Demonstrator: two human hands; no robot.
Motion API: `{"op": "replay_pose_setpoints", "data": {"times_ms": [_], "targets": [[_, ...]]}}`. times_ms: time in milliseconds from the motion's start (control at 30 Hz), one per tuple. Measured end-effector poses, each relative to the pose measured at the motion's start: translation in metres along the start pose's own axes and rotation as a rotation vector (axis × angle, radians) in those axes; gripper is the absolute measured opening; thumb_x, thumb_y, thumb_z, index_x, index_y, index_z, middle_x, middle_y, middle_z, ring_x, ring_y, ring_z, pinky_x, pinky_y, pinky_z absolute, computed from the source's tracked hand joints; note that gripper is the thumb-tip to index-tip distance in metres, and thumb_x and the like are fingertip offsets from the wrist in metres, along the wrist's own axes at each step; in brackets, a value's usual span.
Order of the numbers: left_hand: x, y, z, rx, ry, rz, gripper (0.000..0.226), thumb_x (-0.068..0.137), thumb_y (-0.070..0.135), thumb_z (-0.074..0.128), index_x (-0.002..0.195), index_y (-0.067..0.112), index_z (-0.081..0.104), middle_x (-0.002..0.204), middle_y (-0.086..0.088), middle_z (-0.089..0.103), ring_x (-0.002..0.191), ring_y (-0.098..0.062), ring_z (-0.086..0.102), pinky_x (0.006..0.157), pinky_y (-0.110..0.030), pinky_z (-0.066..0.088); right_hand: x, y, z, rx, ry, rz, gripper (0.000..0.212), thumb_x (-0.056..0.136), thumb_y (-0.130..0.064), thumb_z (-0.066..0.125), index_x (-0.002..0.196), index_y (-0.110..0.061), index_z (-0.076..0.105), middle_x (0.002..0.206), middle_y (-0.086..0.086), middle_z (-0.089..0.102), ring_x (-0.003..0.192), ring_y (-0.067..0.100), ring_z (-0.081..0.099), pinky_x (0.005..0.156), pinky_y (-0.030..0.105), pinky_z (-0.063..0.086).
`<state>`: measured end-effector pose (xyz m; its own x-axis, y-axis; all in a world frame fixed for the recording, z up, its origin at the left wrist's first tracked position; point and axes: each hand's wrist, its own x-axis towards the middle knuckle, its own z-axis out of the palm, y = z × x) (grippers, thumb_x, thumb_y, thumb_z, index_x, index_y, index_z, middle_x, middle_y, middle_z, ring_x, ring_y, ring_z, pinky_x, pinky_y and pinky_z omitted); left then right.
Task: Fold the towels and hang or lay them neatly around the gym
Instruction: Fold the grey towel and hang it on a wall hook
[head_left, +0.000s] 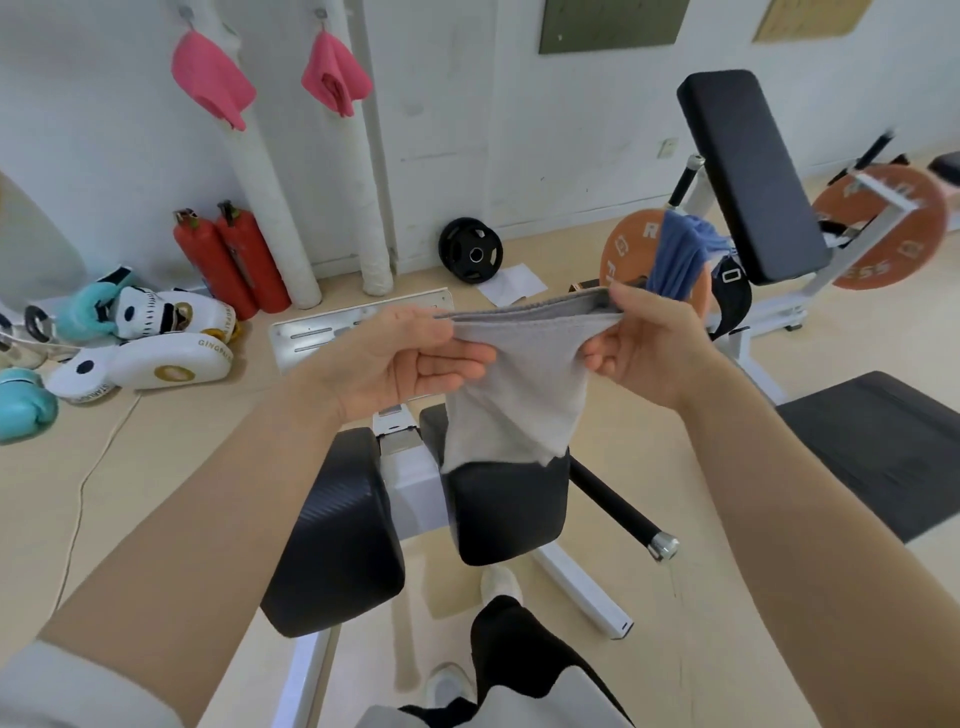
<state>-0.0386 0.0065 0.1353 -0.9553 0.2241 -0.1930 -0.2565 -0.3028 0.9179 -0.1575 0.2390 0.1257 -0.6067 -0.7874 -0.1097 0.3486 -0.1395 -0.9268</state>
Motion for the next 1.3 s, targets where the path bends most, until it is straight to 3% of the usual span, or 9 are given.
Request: {"op": "replay_pose_setpoints", "data": {"times_ms": [133, 267, 433, 533, 667, 867, 967, 1167, 1300], "targets": [[0.004, -0.002, 0.0, -0.115, -0.017, -0.048, 0.016, 0.052, 0.017, 0.078, 0.065, 0.008, 0.076, 0.059, -0.002, 0.072, 0.051, -0.005, 0.067, 0.045, -0.014, 0.053, -0.004, -0.001, -0.008, 0.157, -0.279, 0.017, 0.025, 0.083, -0.025, 0.06, 0.095, -0.007, 0.073, 0.084, 0.003, 0.075, 0.072, 0.006, 0.071, 0.062, 0.013, 0.056], [0.032, -0.035, -0.017, 0.173, 0.413, -0.32, 0.02, 0.087, 0.023, 0.059, 0.071, 0.011, 0.059, 0.044, 0.003, 0.055, 0.036, -0.006, 0.047, 0.037, -0.015, 0.039, 0.018, 0.021, -0.013, -0.427, 0.267, 0.267, 0.014, 0.084, -0.013, 0.06, 0.071, -0.011, 0.062, 0.046, -0.002, 0.055, 0.036, 0.005, 0.045, 0.036, 0.013, 0.037], [0.058, -0.104, -0.036, 0.496, 0.564, -0.401, 0.009, 0.09, 0.024, 0.056, 0.09, 0.017, 0.061, 0.079, 0.002, 0.056, 0.074, -0.012, 0.05, 0.063, -0.02, 0.036, 0.055, 0.101, -0.038, -0.737, 0.425, 0.438, 0.023, 0.087, -0.012, 0.057, 0.077, 0.009, 0.059, 0.069, 0.011, 0.049, 0.064, 0.013, 0.043, 0.057, 0.021, 0.037], [0.072, -0.127, -0.05, 0.521, 0.556, -0.395, 0.02, 0.093, 0.027, 0.051, 0.093, 0.01, 0.062, 0.089, -0.007, 0.053, 0.085, -0.02, 0.048, 0.069, -0.025, 0.037, 0.072, 0.13, -0.049, -0.785, 0.426, 0.382, 0.026, 0.091, -0.012, 0.05, 0.104, 0.011, 0.051, 0.081, 0.019, 0.051, 0.078, 0.019, 0.044, 0.068, 0.034, 0.04], [0.09, -0.133, -0.067, 0.563, 0.598, -0.284, 0.014, 0.094, 0.017, 0.048, 0.103, 0.024, 0.056, 0.101, 0.001, 0.058, 0.092, -0.015, 0.054, 0.08, -0.026, 0.045, 0.099, 0.136, -0.057, -1.039, 0.23, 0.224, 0.041, 0.09, 0.002, 0.044, 0.127, -0.014, 0.048, 0.097, 0.004, 0.047, 0.083, 0.017, 0.045, 0.062, 0.015, 0.032], [0.111, -0.134, -0.092, 0.761, 0.516, -0.261, 0.032, 0.093, 0.001, 0.039, 0.101, 0.024, 0.06, 0.097, 0.005, 0.057, 0.091, -0.013, 0.052, 0.073, -0.02, 0.04, 0.136, 0.127, -0.079, -1.172, -0.019, 0.23, 0.012, 0.084, -0.01, 0.061, 0.096, -0.006, 0.063, 0.085, 0.0, 0.053, 0.077, 0.015, 0.045, 0.058, 0.003, 0.031], [0.123, -0.133, -0.103, 0.742, 0.593, -0.285, 0.026, 0.093, 0.005, 0.041, 0.103, 0.018, 0.063, 0.096, 0.003, 0.058, 0.091, -0.014, 0.052, 0.077, -0.022, 0.044, 0.158, 0.123, -0.091, -1.174, 0.037, 0.259, 0.012, 0.086, -0.006, 0.056, 0.096, -0.001, 0.061, 0.074, 0.0, 0.05, 0.067, 0.014, 0.043, 0.053, 0.006, 0.033], [0.145, -0.132, -0.114, 0.623, 0.835, -0.289, 0.035, 0.09, 0.004, 0.046, 0.124, 0.01, 0.051, 0.128, -0.007, 0.054, 0.113, -0.021, 0.052, 0.094, -0.02, 0.037, 0.179, 0.14, -0.077, -1.096, 0.361, 0.209, 0.037, 0.088, 0.004, 0.046, 0.123, -0.008, 0.046, 0.115, -0.001, 0.032, 0.097, 0.014, 0.038, 0.084, 0.017, 0.029], [0.124, -0.147, -0.096, 0.769, 0.852, -0.297, 0.033, 0.092, 0.009, 0.048, 0.124, 0.008, 0.05, 0.124, -0.012, 0.049, 0.11, -0.024, 0.052, 0.091, -0.026, 0.038, 0.141, 0.147, -0.058, -1.238, 0.188, 0.032, 0.015, 0.088, -0.006, 0.052, 0.103, -0.007, 0.056, 0.107, 0.005, 0.052, 0.083, 0.016, 0.046, 0.067, 0.017, 0.032]]}}
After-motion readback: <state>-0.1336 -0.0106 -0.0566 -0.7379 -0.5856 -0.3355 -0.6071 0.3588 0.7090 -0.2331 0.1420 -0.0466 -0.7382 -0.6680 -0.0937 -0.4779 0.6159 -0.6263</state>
